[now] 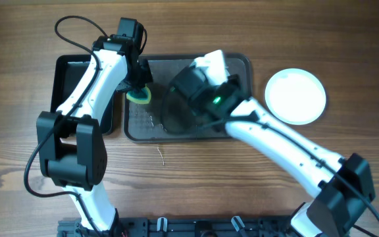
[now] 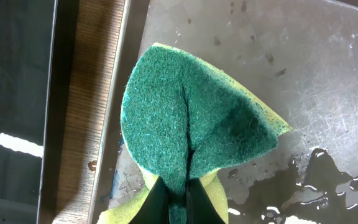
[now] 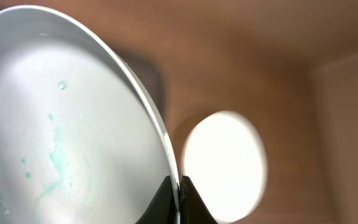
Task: Clean dirty plates on tray and stack at the side
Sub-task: 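Carry the plate right and stack it on the plate pile, release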
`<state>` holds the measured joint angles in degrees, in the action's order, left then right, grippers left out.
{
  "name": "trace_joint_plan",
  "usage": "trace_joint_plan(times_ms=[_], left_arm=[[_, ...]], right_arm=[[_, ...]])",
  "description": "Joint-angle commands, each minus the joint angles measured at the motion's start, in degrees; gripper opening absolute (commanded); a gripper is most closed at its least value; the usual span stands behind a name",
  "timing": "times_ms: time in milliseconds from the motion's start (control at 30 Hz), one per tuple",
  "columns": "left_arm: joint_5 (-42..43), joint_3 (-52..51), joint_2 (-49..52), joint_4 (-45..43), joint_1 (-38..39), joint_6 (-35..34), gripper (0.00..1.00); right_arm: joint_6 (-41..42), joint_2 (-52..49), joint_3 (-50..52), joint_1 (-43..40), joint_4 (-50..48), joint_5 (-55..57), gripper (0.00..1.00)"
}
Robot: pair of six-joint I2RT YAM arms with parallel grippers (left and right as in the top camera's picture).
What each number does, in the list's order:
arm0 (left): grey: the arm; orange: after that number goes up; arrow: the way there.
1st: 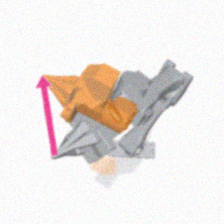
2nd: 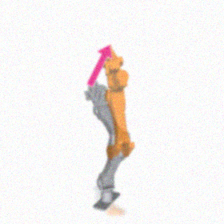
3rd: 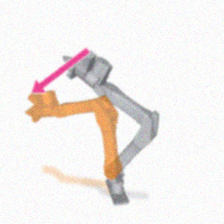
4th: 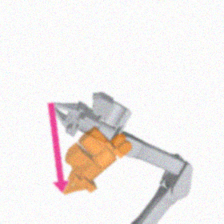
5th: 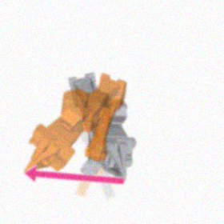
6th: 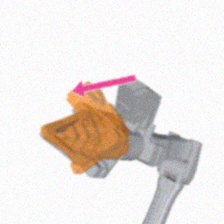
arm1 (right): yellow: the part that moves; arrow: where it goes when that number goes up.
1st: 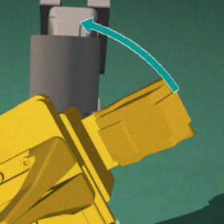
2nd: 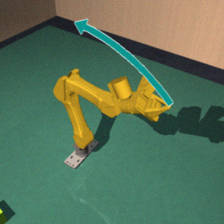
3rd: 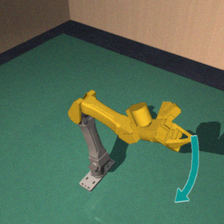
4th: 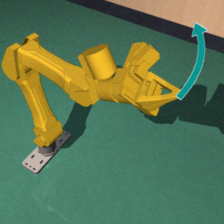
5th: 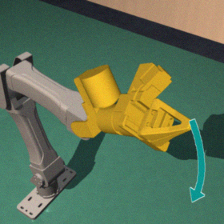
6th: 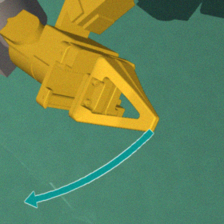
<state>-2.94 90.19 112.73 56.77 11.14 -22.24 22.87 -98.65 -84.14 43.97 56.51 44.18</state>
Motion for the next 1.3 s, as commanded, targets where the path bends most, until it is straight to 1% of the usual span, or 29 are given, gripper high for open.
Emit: trace_joint_plan(times_ms=[0,67,233,267,467,533,633,767,867,1000,1133,1167,1233,1267], left_arm=[[0.9,0.9,0.5,-0.2,0.0,-1.0,0.04],[1.0,0.9,0.5,-0.2,0.0,-1.0,0.04],[1.0,0.9,0.5,-0.3,0.0,-1.0,0.04],[1.0,0.9,0.5,-0.4,0.0,-1.0,0.04],[1.0,0.9,0.5,-0.5,0.0,-1.0,0.04],[1.0,0.9,0.5,-0.7,0.0,-1.0,0.04],[1.0,0.9,0.5,-0.8,0.0,-1.0,0.04],[1.0,0.9,0.5,-0.8,0.0,-1.0,0.04],[1.0,0.9,0.5,-0.8,0.0,-1.0,0.04],[1.0,0.9,0.5,-0.8,0.0,-1.0,0.04],[1.0,0.9,0.5,-0.8,0.0,-1.0,0.04],[1.0,0.9,0.5,-0.8,0.0,-1.0,0.04],[1.0,0.9,0.5,-0.8,0.0,-1.0,0.04],[1.0,0.9,0.5,-0.8,0.0,-1.0,0.04]], right_arm=[[1.5,0.6,0.3,-8.8,-1.1,-29.7,0.04],[1.7,0.6,0.3,-13.0,-1.7,-36.5,0.04],[2.6,0.7,0.3,-26.5,-1.7,-51.3,0.04],[2.6,0.7,0.3,-32.1,-0.7,-54.8,0.04],[1.1,0.6,0.3,-47.8,2.0,-55.3,0.04],[1.1,0.6,0.3,-53.2,3.0,-53.0,0.04],[1.0,0.6,0.6,-58.9,4.2,-49.9,0.05],[1.2,0.6,3.7,-63.5,2.5,-45.6,0.04],[1.3,0.6,7.2,-65.0,-0.3,-43.9,0.04],[1.1,0.6,12.6,-64.9,-4.5,-44.6,0.04],[1.0,0.6,14.5,-63.3,-5.9,-44.6,0.05],[0.9,0.6,14.5,-62.7,-6.0,-44.6,0.09],[-0.4,0.6,14.5,-61.3,-6.2,-44.6,0.25],[-0.4,0.6,14.5,-60.6,-6.1,-44.5,0.39]])
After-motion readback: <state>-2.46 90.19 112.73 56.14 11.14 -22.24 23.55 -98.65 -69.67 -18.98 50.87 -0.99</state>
